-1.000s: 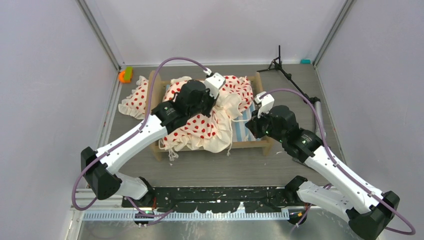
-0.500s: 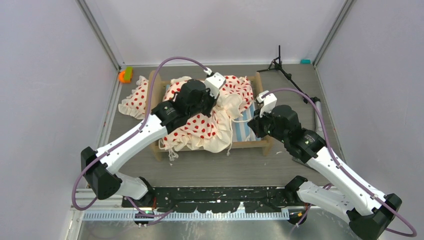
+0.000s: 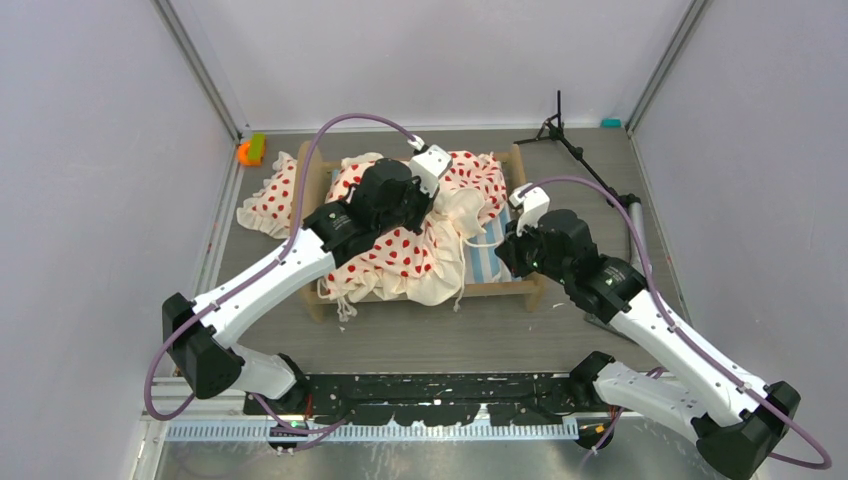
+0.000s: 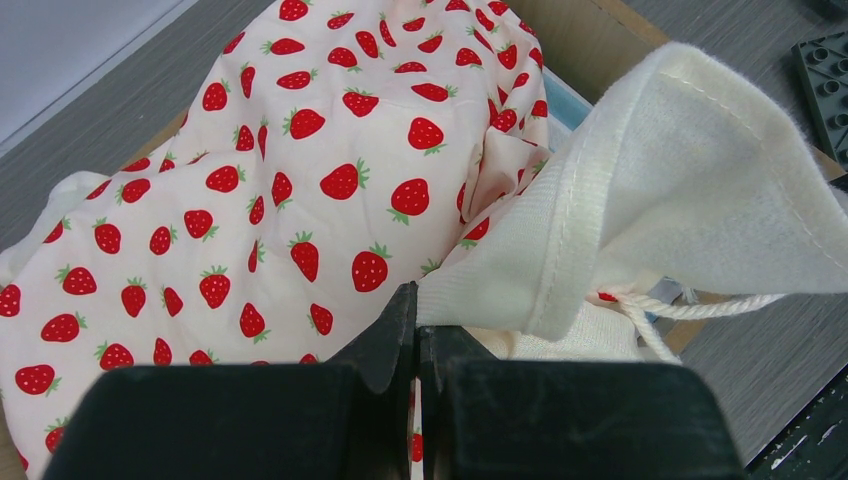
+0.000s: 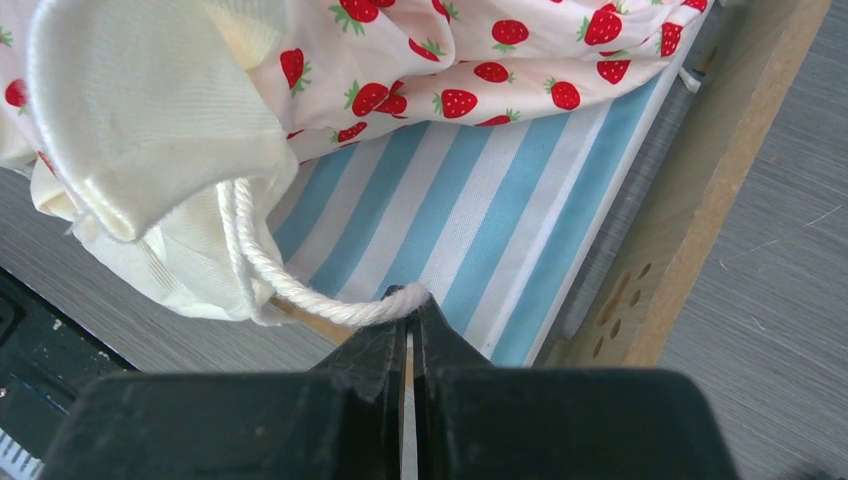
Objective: Set up the pet bed
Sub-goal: Cross the ropes on the bed frame.
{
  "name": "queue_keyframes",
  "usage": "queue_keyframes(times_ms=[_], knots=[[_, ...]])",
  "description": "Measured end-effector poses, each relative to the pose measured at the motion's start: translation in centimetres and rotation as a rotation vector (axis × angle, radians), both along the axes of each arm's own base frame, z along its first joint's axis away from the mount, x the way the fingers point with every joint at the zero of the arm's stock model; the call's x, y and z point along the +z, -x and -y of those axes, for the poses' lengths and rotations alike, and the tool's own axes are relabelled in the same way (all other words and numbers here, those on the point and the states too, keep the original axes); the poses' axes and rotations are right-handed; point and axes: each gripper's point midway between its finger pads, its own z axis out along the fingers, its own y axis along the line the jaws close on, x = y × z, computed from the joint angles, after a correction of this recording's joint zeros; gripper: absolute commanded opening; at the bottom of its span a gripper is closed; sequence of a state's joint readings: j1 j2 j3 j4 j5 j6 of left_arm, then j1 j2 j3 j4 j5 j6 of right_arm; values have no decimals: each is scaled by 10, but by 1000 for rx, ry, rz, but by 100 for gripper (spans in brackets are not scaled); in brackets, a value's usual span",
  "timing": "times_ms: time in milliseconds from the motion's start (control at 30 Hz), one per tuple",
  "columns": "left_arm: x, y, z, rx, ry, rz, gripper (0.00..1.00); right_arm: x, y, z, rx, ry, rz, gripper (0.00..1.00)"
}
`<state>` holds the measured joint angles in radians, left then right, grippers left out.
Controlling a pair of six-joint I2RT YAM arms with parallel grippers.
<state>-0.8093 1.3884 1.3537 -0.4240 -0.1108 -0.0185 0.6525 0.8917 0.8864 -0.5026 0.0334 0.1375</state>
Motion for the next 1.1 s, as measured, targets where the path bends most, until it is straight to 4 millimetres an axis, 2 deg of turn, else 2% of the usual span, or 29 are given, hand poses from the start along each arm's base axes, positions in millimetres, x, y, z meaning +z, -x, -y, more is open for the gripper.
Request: queue_keyframes(times_ms=[600, 800, 1000, 1100], knots=[[-14, -2, 7, -14, -16, -33, 0, -32, 14, -9, 58, 29, -145, 0], [-24, -2, 11, -22, -25, -55, 0, -51, 17, -5, 31, 46, -191, 0], [-28, -3, 13, -20, -22, -70, 0, -63, 10, 4, -53, 82, -215, 0], [-31, -4, 14, -19, -23, -77, 0, -78, 5, 9, -102, 125, -257, 2]])
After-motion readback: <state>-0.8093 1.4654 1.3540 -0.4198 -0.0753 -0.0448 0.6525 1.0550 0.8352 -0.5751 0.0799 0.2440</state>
